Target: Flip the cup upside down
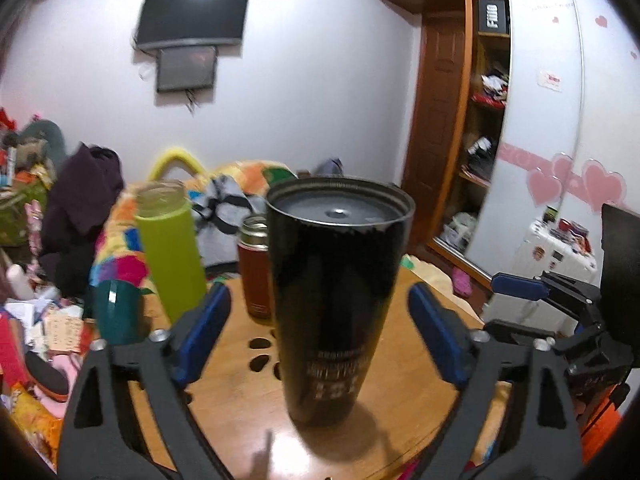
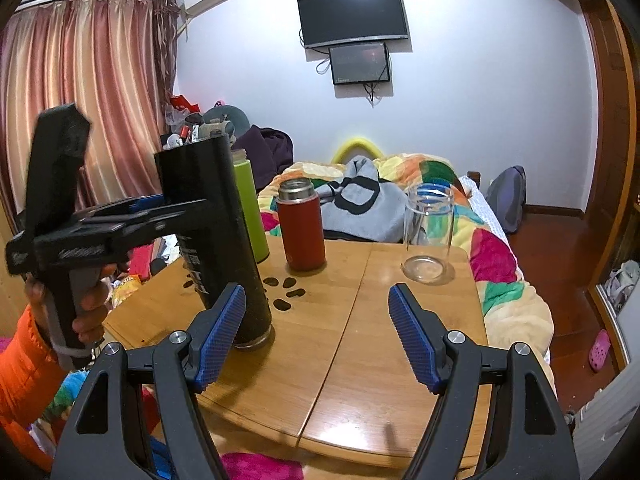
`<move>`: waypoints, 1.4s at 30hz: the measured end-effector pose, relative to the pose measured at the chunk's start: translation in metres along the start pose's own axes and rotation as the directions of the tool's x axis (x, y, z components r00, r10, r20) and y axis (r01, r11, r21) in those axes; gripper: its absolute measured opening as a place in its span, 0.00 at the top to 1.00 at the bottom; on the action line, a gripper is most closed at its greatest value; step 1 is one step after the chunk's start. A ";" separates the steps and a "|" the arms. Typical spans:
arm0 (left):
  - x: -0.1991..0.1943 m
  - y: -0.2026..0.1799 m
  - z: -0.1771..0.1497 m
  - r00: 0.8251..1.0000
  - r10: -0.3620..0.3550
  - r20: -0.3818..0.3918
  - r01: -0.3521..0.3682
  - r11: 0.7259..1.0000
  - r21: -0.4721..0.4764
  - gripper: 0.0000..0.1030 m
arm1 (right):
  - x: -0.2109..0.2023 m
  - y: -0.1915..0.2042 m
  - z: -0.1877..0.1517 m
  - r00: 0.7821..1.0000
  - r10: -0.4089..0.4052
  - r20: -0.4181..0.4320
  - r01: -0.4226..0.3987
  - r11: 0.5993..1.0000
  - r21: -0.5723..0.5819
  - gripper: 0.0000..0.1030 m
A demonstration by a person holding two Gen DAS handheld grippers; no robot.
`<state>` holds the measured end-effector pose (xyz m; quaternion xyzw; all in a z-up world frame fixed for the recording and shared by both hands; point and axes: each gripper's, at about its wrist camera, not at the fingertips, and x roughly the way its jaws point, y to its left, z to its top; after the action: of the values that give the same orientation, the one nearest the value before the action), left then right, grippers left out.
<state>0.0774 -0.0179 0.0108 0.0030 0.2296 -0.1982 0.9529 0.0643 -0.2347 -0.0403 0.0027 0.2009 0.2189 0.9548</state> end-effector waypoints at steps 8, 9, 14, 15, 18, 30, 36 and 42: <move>-0.048 -0.019 -0.017 0.981 0.148 0.125 -0.152 0.988 0.023 0.00 | -0.016 0.018 0.008 0.997 -0.020 0.069 0.021 0.999 -0.024 0.18; -0.052 -0.021 -0.020 0.977 0.168 0.132 -0.171 0.985 0.016 0.00 | -0.018 0.020 0.008 0.997 -0.024 0.077 0.026 0.999 -0.027 0.15; -0.067 -0.022 -0.033 0.961 0.227 0.159 -0.225 0.974 -0.030 0.00 | -0.032 0.036 0.008 0.989 -0.063 0.136 0.069 0.997 -0.041 0.00; -0.069 -0.022 -0.035 0.957 0.238 0.164 -0.236 0.971 -0.036 0.00 | -0.035 0.039 0.007 0.987 -0.071 0.146 0.078 0.996 -0.041 0.00; -0.075 -0.025 -0.043 0.946 0.269 0.183 -0.263 0.963 -0.055 0.00 | -0.044 0.045 0.004 0.984 -0.070 0.166 0.075 0.997 -0.025 0.00; -0.079 -0.028 -0.059 0.941 0.295 0.165 -0.286 0.955 -0.076 0.00 | -0.054 0.063 -0.009 0.972 -0.122 0.202 0.134 0.990 -0.046 0.00; -0.079 -0.030 -0.061 0.939 0.298 0.173 -0.290 0.954 -0.073 0.00 | -0.055 0.064 -0.010 0.969 -0.129 0.209 0.143 0.988 -0.051 0.00; -0.080 -0.030 -0.063 0.934 0.307 0.181 -0.299 0.952 -0.070 0.00 | -0.056 0.064 -0.011 0.969 -0.132 0.211 0.144 0.989 -0.045 0.00</move>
<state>-0.0270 -0.0093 -0.0079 -0.0003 0.1387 -0.0434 0.9894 -0.0128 -0.2013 -0.0233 -0.0170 0.0935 0.1563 0.9831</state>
